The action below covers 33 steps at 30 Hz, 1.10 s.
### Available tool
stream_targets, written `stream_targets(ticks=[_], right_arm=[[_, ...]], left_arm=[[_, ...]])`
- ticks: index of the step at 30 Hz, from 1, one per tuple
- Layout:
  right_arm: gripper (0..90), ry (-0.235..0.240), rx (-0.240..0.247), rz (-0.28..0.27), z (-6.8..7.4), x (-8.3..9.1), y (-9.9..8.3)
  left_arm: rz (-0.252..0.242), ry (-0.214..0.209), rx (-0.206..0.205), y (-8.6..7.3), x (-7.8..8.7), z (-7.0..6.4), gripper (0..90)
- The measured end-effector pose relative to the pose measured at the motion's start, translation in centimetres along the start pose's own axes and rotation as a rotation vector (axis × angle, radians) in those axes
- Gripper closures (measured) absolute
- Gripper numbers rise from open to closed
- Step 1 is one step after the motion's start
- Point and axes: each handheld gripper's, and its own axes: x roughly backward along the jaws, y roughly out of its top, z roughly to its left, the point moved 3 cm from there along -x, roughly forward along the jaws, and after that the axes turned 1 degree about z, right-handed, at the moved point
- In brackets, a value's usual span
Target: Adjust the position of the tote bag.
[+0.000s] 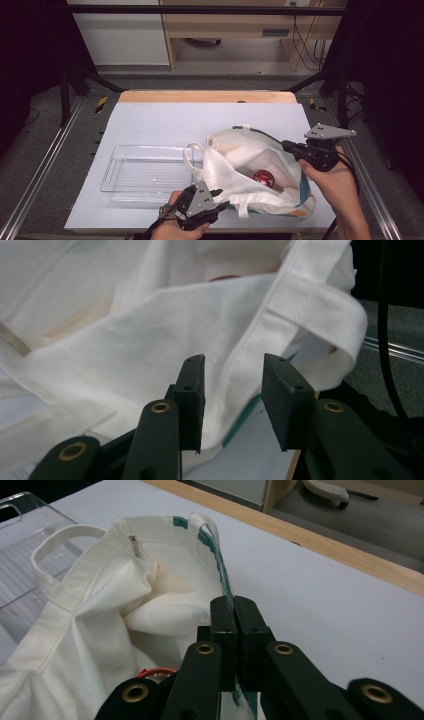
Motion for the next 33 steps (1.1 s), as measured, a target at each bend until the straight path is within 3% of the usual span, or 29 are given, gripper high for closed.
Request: stream_targets(ticks=[8, 13, 16, 20, 21, 22, 24, 27, 29, 31, 33], right_arm=[[88.4, 0.027, 0.02, -0.018, 0.9, 0.8, -0.1], [88.4, 0.035, 0.032, -0.019, 1.3, 1.1, 0.0], [88.3, 0.036, 0.029, -0.018, 1.3, 1.2, -0.1], [88.3, 0.046, 0.032, -0.024, 1.3, 1.3, -0.1], [88.3, 0.046, 0.032, -0.024, 1.3, 1.3, -0.1], [88.3, 0.048, 0.03, -0.024, 1.3, 1.3, -0.1], [88.2, 0.053, 0.031, -0.025, 1.3, 1.4, -0.1], [88.2, 0.057, 0.027, -0.028, 1.2, 1.5, -0.2], [88.2, 0.06, 0.03, -0.024, 1.2, 1.5, -0.2], [88.2, 0.062, 0.031, -0.021, 1.3, 1.5, -0.2], [88.2, 0.063, 0.037, -0.023, 1.4, 1.6, -0.1]], left_arm=[[0.001, 0.024, -0.042, 2.3, -1.7, 1.8, 56.6], [0.005, -0.011, -0.063, 3.8, -3.2, 2.4, 49.9], [0.024, -0.032, -0.065, 4.2, -3.9, 2.5, 37.2], [0.033, -0.065, -0.087, 5.0, -5.3, 2.6, 31.9], [0.047, -0.08, -0.095, 5.1, -5.7, 2.5, 31.9], [0.084, -0.102, -0.105, 5.0, -6.4, 2.4, 25.4], [0.089, -0.088, -0.103, 4.9, -6.8, 2.4, 23.3], [0.108, -0.121, -0.103, 4.4, -7.4, 2.1, 22.3], [0.127, -0.145, -0.121, 4.0, -7.7, 2.0, 21.6], [0.146, -0.148, -0.171, 3.7, -7.7, 1.7, 20.0], [0.153, -0.148, -0.165, 3.5, -7.7, 1.7, 21.4]])
